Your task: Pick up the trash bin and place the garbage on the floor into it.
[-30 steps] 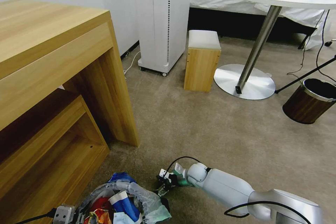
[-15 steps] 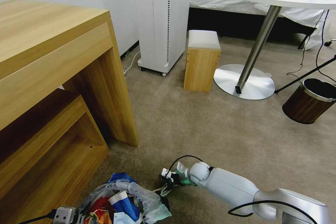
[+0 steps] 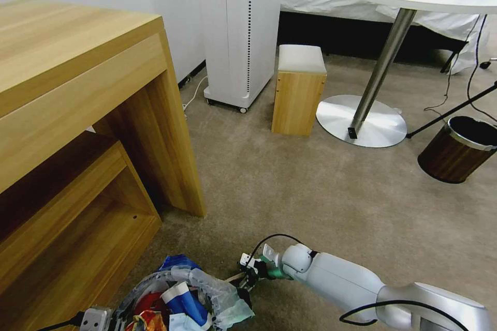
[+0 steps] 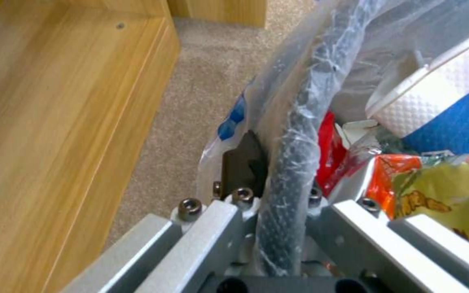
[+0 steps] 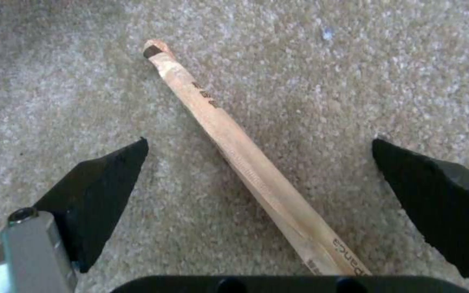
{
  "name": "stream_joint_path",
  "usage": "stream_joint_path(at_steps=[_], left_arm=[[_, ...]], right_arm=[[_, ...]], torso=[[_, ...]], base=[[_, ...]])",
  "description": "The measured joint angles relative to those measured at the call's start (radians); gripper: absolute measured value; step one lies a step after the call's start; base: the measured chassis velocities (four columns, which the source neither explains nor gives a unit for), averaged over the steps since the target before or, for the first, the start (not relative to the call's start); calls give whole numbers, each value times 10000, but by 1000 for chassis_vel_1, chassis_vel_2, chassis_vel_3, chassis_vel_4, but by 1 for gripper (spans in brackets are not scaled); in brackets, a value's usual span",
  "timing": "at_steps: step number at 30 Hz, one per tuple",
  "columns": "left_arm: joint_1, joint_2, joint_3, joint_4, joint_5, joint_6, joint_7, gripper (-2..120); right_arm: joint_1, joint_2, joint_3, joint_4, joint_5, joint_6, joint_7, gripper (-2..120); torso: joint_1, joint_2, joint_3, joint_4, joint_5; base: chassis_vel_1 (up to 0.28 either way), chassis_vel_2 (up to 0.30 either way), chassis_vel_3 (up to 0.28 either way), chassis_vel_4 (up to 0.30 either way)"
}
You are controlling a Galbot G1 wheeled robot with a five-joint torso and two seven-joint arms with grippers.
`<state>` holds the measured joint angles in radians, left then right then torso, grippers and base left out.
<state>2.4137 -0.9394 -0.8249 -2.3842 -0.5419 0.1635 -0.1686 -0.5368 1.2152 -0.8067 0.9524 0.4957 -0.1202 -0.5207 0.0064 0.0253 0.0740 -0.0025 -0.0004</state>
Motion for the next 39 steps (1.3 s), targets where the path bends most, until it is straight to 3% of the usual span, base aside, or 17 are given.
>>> stream_joint_path(at_steps=[17, 23, 30, 33, 39], left_arm=[[-63, -9, 11, -65, -134, -43, 34, 0], [210, 500, -1056, -727, -1324, 2, -326, 0], [199, 175, -813, -714, -1007, 1, -205, 0], [191, 63, -696, -706, -883, 2, -196, 0], [151, 76, -731, -835, -957, 0, -175, 0]], right_arm=[[-202, 39, 105, -175, 30, -9, -57, 99], [-205, 17, 8, -61, 150, -85, -24, 86], [-203, 126, -151, 32, 227, -136, -53, 80], [-174, 140, -218, 29, 287, -153, -102, 70], [-148, 157, -220, -69, 393, -192, 40, 52]], torso=[[-1, 2, 0, 8, 7], [0, 2, 0, -6, -1], [0, 1, 2, 1, -3], [0, 1, 3, 12, 12], [0, 1, 2, -1, 2]], base=[[0, 0, 0, 0], [0, 0, 0, 0], [0, 0, 0, 0], [0, 0, 0, 0], [0, 0, 0, 0]])
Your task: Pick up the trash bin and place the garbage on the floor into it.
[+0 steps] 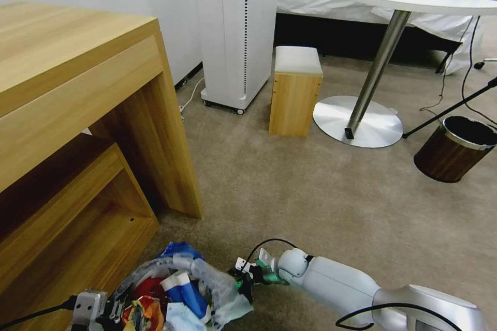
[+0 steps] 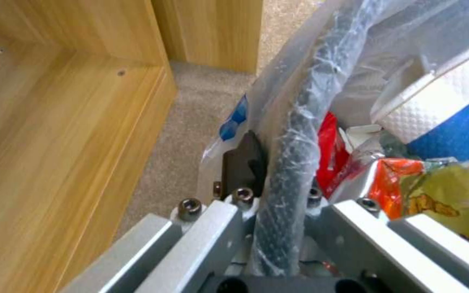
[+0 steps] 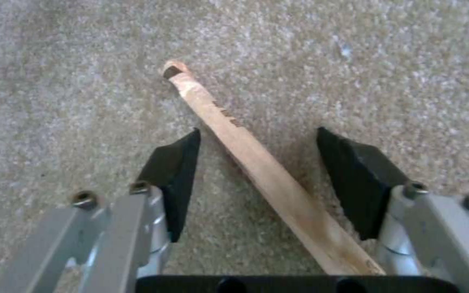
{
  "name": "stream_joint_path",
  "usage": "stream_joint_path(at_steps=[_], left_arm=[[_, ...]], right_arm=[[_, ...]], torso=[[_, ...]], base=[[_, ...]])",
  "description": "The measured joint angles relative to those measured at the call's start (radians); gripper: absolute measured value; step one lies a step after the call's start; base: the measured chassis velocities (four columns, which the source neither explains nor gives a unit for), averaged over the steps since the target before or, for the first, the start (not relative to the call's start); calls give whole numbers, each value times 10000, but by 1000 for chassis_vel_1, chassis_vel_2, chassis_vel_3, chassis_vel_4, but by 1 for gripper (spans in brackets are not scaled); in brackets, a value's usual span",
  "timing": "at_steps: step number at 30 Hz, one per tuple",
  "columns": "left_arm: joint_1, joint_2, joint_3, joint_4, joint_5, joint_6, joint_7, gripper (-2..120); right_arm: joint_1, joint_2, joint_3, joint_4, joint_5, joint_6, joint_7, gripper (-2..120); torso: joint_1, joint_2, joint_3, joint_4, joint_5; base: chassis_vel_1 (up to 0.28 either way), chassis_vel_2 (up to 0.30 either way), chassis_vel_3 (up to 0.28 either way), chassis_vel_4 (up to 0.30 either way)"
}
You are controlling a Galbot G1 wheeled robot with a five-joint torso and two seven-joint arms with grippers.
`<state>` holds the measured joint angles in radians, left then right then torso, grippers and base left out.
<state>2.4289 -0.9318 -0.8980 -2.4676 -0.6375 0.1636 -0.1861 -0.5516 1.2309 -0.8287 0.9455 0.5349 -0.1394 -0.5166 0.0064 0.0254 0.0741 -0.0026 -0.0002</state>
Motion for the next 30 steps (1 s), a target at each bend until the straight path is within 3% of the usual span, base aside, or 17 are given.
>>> stream_joint_path(at_steps=[17, 21, 30], left_arm=[[70, 54, -58, -17, 31, 6, 4, 0], [91, 219, -277, -72, -200, 6, -30, 0], [196, 177, -278, -44, -30, 6, -6, 0]], right_arm=[[12, 29, 61, -85, 81, -38, 178, 11], [-9, 22, 79, -97, 84, -40, 178, 0], [-70, 81, 124, -118, 89, -39, 338, 0]], torso=[[1, -5, 2, 15, 12], [2, -6, 3, 9, 12], [2, -3, 1, 3, 0]], base=[[0, 0, 0, 0], [0, 0, 0, 0], [0, 0, 0, 0]])
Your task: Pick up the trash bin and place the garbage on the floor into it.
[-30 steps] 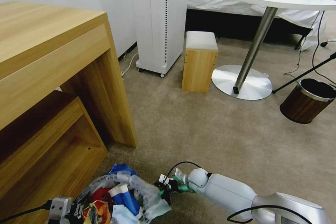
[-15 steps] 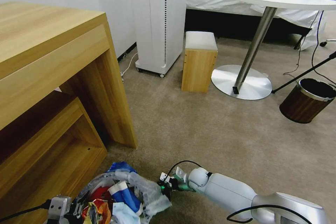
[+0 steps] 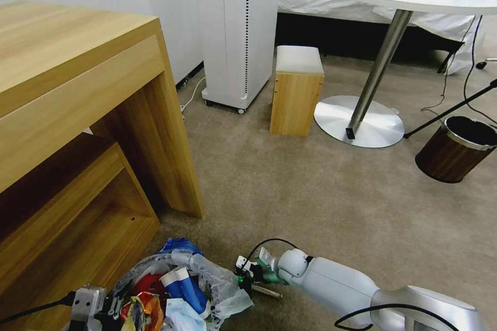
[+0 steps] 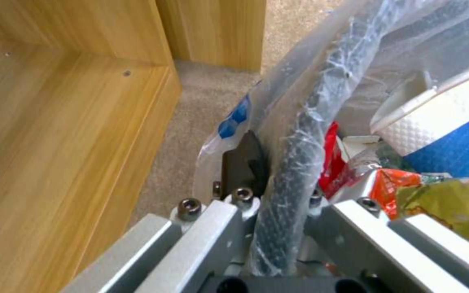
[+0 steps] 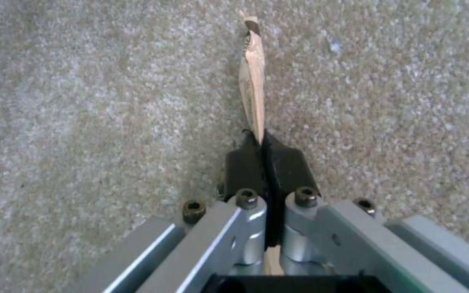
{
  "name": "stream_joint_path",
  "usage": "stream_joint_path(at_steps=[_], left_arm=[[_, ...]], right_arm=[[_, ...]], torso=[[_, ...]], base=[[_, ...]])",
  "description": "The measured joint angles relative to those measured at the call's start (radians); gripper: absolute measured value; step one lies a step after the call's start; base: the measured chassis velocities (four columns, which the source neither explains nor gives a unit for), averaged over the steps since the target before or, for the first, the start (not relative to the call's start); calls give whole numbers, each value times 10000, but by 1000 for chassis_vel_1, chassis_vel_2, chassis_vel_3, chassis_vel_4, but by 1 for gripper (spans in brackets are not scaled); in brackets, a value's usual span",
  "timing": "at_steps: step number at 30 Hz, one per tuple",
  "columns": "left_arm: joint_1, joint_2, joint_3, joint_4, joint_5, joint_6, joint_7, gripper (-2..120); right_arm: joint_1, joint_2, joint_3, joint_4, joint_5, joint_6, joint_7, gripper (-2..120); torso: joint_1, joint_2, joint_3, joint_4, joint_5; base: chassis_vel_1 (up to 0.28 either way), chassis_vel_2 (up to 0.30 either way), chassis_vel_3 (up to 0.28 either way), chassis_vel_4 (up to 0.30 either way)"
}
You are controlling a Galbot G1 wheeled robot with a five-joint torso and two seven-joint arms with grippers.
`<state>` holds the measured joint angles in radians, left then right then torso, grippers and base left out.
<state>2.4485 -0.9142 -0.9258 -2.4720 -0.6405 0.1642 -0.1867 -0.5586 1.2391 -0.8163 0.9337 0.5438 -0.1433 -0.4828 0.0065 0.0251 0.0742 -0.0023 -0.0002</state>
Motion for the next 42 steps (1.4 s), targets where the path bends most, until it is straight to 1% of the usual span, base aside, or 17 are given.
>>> stream_joint_path(at_steps=[3, 8, 15, 17, 19, 20, 23, 26, 27, 29, 30, 33, 34, 37, 38, 41, 42], left_arm=[[0, 11, -27, 0, -2, 0, 0, 0], [30, 49, -172, -60, -89, 0, 14, 0], [105, 47, -358, -205, -187, 0, 11, 0], [46, 44, -410, -199, -253, 0, 0, 0], [18, 44, -424, -184, -260, -9, -11, 0], [-37, 40, -426, -144, -260, -19, -34, 0], [-176, 47, -395, -17, -258, -45, -54, 0], [-357, 139, -356, 195, -275, -78, -116, 0], [-357, 139, -356, 195, -275, -78, -116, 0], [-460, 152, -278, 309, -313, -79, -133, 0], [-460, 152, -278, 309, -313, -79, -133, 0], [-560, 185, -220, 443, -375, -79, -145, 0], [-560, 185, -220, 443, -375, -79, -145, 0], [-590, 208, -114, 547, -365, -73, -151, 0], [-590, 208, -114, 547, -365, -73, -151, 0], [-651, 328, -104, 609, -404, -72, -192, 0], [-651, 328, -104, 609, -404, -72, -192, 0]], right_arm=[[5, -4, -5, 20, 19, -1, 41, 0], [75, -82, -38, 133, 128, -48, 69, 0], [156, -225, 85, 390, 259, -174, 132, 0], [215, -344, 267, 553, 303, -184, 227, 0], [230, -367, 360, 656, 357, -183, 282, 0], [265, -407, 509, 802, 421, -177, 334, 0], [329, -468, 715, 1016, 452, -63, 353, 0], [357, -510, 1097, 1569, 547, -2, 409, 0], [357, -510, 1097, 1569, 547, -2, 409, 0], [382, -740, 1300, 2177, 607, 23, 405, 0], [382, -740, 1300, 2177, 607, 23, 405, 0], [393, -1307, 1441, 3269, 709, 46, 389, 0], [393, -1307, 1441, 3269, 709, 46, 389, 0], [376, -2128, 1459, 4542, 779, 212, 346, 0], [376, -2128, 1459, 4542, 779, 212, 346, 0], [362, -2601, 1392, 5455, 938, 825, 78, 0], [362, -2601, 1392, 5455, 938, 825, 78, 0]], torso=[[0, 0, 0, 0, 1], [0, -2, 2, 9, 7], [2, -3, 5, 8, 8], [2, -4, 3, 2, -7], [2, -3, 3, 1, -3], [2, -3, 3, 3, 6], [1, -3, 1, 3, -2], [1, -3, 1, 3, 2], [1, -3, 1, 3, 2], [1, -2, 0, 4, 4], [1, -2, 0, 4, 4], [0, -1, 0, 2, 4], [0, -1, 0, 2, 4], [0, 0, 0, 1, 2], [0, 0, 0, 1, 2], [-1, 1, -1, 1, 4], [-1, 1, -1, 1, 4]], base=[[0, 0, 0, 0], [0, 0, 0, 0], [0, 0, 0, 0], [0, 0, 0, 0], [0, 0, 0, 0], [0, 0, 0, 0], [0, 0, 0, 0], [0, 0, 0, 0], [0, 0, 0, 0], [0, 0, 0, 0], [0, 0, 0, 0], [0, 0, 0, 0], [0, 0, 0, 0], [0, 0, 0, 0], [0, 0, 0, 0], [0, 0, 0, 0], [0, 0, 0, 0]])
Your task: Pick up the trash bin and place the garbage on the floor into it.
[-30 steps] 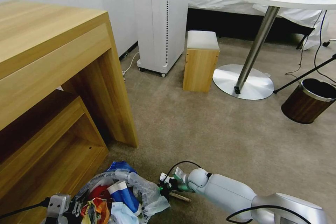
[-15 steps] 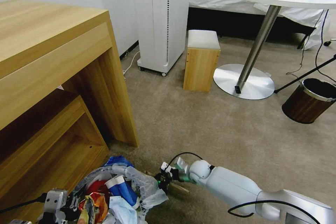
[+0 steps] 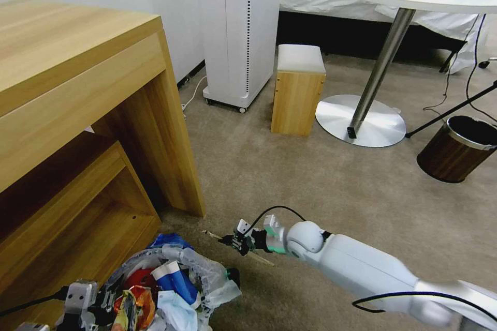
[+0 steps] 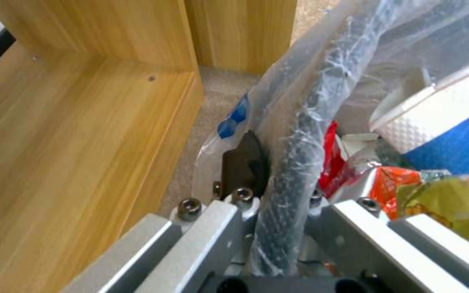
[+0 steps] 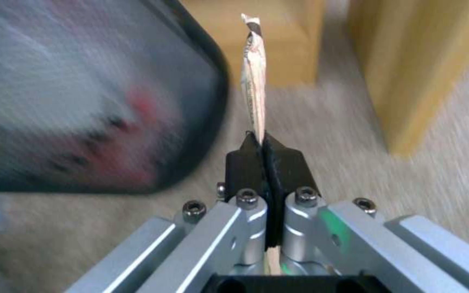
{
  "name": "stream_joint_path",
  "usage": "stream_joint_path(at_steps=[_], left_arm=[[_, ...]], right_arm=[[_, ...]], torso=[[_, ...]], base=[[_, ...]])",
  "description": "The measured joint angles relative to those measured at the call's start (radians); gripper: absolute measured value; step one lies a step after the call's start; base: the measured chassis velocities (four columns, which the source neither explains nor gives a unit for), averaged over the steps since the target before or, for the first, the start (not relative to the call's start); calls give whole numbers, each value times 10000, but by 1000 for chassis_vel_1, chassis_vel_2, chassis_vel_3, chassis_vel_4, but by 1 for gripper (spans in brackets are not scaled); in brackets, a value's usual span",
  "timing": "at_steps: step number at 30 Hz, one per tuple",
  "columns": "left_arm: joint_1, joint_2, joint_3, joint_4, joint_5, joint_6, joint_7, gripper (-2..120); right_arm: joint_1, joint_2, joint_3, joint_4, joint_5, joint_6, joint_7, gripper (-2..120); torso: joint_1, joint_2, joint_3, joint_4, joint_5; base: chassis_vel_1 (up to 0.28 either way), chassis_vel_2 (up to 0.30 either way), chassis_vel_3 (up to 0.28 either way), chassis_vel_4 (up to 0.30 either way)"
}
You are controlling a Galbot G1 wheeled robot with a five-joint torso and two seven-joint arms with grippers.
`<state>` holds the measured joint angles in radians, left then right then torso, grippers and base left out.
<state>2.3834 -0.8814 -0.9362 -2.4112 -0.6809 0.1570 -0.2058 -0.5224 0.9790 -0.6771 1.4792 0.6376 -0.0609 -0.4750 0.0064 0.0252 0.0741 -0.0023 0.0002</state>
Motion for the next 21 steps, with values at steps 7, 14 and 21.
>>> stream_joint_path(at_steps=[7, 14, 21], left_arm=[[-269, 445, -61, 278, -358, 0, -238, 0], [-387, 861, -69, 415, -797, 73, -482, 0], [-284, 1540, -175, 413, -1649, 620, -1185, 0]], right_arm=[[460, -326, 21, 708, 132, 909, -295, 0], [968, -472, 50, 1431, 909, 1312, -493, 0], [1459, -591, 69, 2805, 2319, 1818, -655, 0]], torso=[[0, 0, 0, 1, -2], [0, 0, 1, 1, -2], [-3, 0, -1, 17, -10]], base=[[0, 0, 0, 0], [0, 0, 0, 0], [0, 0, 0, 0]])
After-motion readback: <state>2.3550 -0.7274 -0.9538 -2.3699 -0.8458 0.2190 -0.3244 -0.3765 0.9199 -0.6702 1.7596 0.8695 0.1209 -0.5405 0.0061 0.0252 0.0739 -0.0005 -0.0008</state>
